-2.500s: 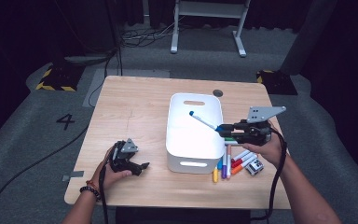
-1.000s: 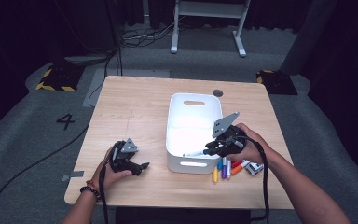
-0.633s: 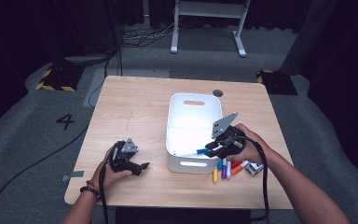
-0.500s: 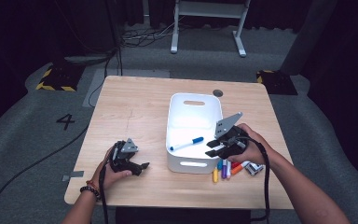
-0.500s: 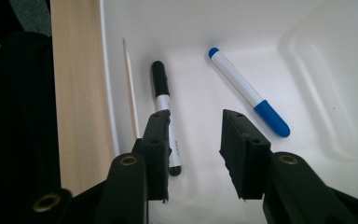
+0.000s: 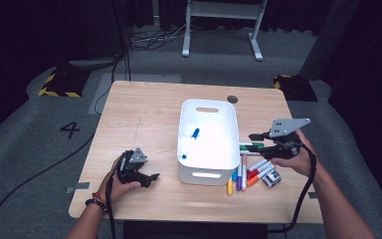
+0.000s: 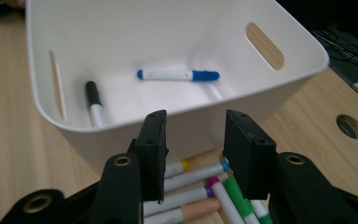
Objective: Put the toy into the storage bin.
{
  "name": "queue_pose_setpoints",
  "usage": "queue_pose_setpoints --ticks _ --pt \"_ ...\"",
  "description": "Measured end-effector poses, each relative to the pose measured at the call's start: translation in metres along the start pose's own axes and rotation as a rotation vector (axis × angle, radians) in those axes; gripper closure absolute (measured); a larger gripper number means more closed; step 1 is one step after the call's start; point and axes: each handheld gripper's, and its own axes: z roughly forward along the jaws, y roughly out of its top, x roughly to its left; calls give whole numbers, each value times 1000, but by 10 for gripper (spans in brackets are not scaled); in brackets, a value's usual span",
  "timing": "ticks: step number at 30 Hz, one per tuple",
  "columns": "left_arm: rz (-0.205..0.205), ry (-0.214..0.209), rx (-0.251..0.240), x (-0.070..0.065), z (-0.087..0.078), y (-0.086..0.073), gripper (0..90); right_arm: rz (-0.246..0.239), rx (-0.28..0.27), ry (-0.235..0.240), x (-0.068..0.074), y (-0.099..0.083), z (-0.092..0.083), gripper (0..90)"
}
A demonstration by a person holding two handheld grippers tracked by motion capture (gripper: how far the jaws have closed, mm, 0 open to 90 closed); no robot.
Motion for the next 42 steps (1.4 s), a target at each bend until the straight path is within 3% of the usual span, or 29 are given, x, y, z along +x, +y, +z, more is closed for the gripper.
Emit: queue_pose_setpoints --ticks 1,2,7,18,26,28,32,33,36,38,40,42 --pt "0 0 0 0 0 0 143 0 0 0 0 0 0 601" --pt "0 1 -1 0 0 0 143 21 24 -38 -10 -13 0 602" --pt "-1 1 -1 0 0 0 143 105 96 -96 -37 -45 18 595" --pt "-1 1 -2 0 0 0 142 188 207 -88 -78 -88 66 597" --pt "-5 -2 -3 0 0 0 142 240 239 -77 -88 -100 82 599" --pt "-1 1 -2 0 0 0 143 226 252 -81 -90 -101 83 597" --pt "-6 -5 -3 0 1 0 143 256 240 -66 -91 -104 89 596" --pt "-6 -5 -3 0 1 0 143 244 247 -75 -93 -105 91 597" --pt "-7 -5 -3 0 1 0 143 275 252 -76 -93 -107 93 603" --pt "-7 -5 -2 0 1 0 143 260 252 -79 -98 -110 94 616" --pt "-5 -5 -1 0 0 0 142 290 262 -85 -100 -112 95 619" --pt "-3 -2 -1 0 0 0 142 288 276 -89 -104 -115 97 625"
